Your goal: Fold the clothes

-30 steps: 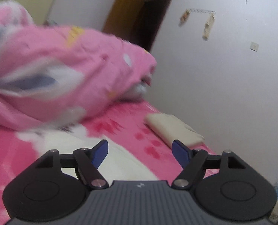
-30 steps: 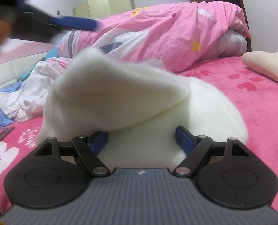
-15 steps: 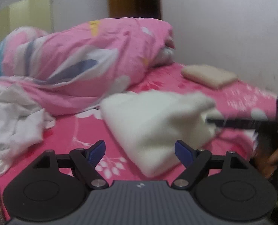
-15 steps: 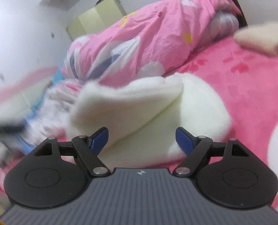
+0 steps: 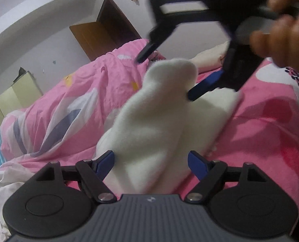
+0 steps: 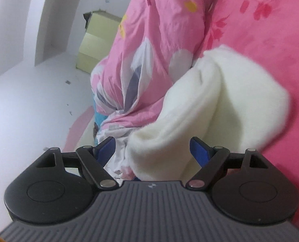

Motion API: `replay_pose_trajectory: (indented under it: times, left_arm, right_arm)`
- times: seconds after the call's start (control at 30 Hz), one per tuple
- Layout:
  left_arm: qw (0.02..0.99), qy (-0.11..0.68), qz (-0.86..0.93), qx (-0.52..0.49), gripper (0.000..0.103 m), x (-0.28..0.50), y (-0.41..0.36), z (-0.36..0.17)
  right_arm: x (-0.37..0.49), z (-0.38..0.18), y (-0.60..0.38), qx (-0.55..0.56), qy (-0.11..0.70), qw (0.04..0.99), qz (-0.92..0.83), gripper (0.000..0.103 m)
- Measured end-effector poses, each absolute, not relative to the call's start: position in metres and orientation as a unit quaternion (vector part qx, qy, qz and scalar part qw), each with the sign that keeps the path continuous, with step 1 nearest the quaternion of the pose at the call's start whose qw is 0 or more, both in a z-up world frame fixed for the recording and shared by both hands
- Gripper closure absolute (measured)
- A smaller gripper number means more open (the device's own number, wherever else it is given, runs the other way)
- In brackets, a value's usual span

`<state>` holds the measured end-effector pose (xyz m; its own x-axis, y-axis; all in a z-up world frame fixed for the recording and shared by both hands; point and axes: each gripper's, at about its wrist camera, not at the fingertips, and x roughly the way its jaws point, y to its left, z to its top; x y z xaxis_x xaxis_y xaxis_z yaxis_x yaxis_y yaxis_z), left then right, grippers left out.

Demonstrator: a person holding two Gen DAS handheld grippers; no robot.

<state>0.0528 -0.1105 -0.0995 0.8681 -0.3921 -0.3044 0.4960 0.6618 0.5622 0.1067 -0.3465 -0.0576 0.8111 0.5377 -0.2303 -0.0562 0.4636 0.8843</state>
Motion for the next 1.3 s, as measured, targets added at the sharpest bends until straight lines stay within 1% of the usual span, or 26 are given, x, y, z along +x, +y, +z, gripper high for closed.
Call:
replay_pose_trajectory:
  times: [0.03,0.07,0.1,0.17,0.27,0.3,0.33,0.37,0.4,0.43,0.47,0.5,0.63,0.77,0.8,0.87,0.93,1.03,1.1,1.17,1.2,1.3]
  left_arm:
    - [0.91,0.076,-0.248,0.325,0.023,0.054,-0.109,-0.099]
    - [0.911,0.074,-0.251,0.319,0.028,0.054,-0.108,-0.099]
    - [0.912,0.072,-0.254,0.313,0.032,0.055,-0.107,-0.099]
    - [0.914,0.069,-0.262,0.303,0.041,0.056,-0.104,-0.097]
    - [0.91,0.069,-0.284,0.293,0.05,0.058,-0.098,-0.095]
    - [0.908,0.07,-0.293,0.293,0.053,0.059,-0.097,-0.094]
    - [0.905,0.071,-0.302,0.292,0.057,0.06,-0.096,-0.094]
    - [0.901,0.074,-0.311,0.291,0.061,0.061,-0.096,-0.093]
    - [0.898,0.077,-0.321,0.291,0.062,0.063,-0.095,-0.092]
    - [0.895,0.08,-0.33,0.29,0.066,0.064,-0.095,-0.092]
    - [0.891,0.083,-0.34,0.289,0.069,0.065,-0.094,-0.091]
    - [0.887,0.083,-0.352,0.287,0.071,0.066,-0.094,-0.088]
    - [0.883,0.078,-0.37,0.278,0.072,0.073,-0.096,-0.078]
    - [0.888,0.082,-0.367,0.264,0.067,0.073,-0.094,-0.073]
    - [0.89,0.084,-0.362,0.264,0.064,0.071,-0.093,-0.074]
    - [0.891,0.084,-0.35,0.278,0.045,0.068,-0.092,-0.077]
    - [0.891,0.076,-0.338,0.294,0.039,0.065,-0.093,-0.079]
    - [0.892,0.064,-0.327,0.306,0.025,0.061,-0.098,-0.078]
    - [0.893,0.047,-0.321,0.312,0.025,0.062,-0.105,-0.075]
    - [0.892,0.037,-0.322,0.316,0.019,0.063,-0.112,-0.074]
    - [0.89,0.035,-0.325,0.318,0.019,0.064,-0.115,-0.075]
    - [0.877,0.05,-0.341,0.335,0.019,0.068,-0.123,-0.088]
  right_arm:
    - [0.113,-0.056,-0.342,0.48,0.254,0.82,0.18,0.021]
    - [0.119,-0.055,-0.338,0.472,0.261,0.823,0.176,0.018]
    - [0.124,-0.054,-0.334,0.464,0.268,0.827,0.172,0.016]
    - [0.135,-0.053,-0.328,0.446,0.283,0.834,0.156,0.016]
    - [0.146,-0.056,-0.326,0.438,0.3,0.836,0.138,0.019]
    - [0.149,-0.056,-0.326,0.44,0.299,0.836,0.137,0.025]
    - [0.151,-0.055,-0.326,0.434,0.301,0.838,0.137,0.03]
    - [0.154,-0.053,-0.325,0.423,0.302,0.843,0.139,0.04]
    - [0.156,-0.05,-0.325,0.411,0.304,0.848,0.142,0.052]
    - [0.159,-0.047,-0.324,0.4,0.305,0.852,0.146,0.056]
    - [0.161,-0.042,-0.324,0.386,0.304,0.858,0.151,0.064]
    - [0.162,-0.034,-0.325,0.372,0.297,0.864,0.162,0.068]
    - [0.157,-0.007,-0.331,0.323,0.259,0.888,0.2,0.072]
    - [0.157,-0.009,-0.342,0.325,0.248,0.886,0.217,0.074]
    - [0.156,-0.01,-0.345,0.327,0.245,0.886,0.221,0.074]
    - [0.156,-0.012,-0.351,0.329,0.241,0.884,0.23,0.074]
    - [0.156,-0.014,-0.357,0.331,0.236,0.882,0.238,0.074]
    - [0.156,-0.017,-0.366,0.335,0.229,0.879,0.25,0.075]
    - [0.156,-0.019,-0.371,0.337,0.224,0.877,0.258,0.075]
    - [0.153,-0.031,-0.383,0.341,0.228,0.878,0.247,0.075]
    - [0.151,-0.037,-0.389,0.343,0.231,0.878,0.24,0.076]
    - [0.147,-0.056,-0.407,0.35,0.238,0.879,0.219,0.076]
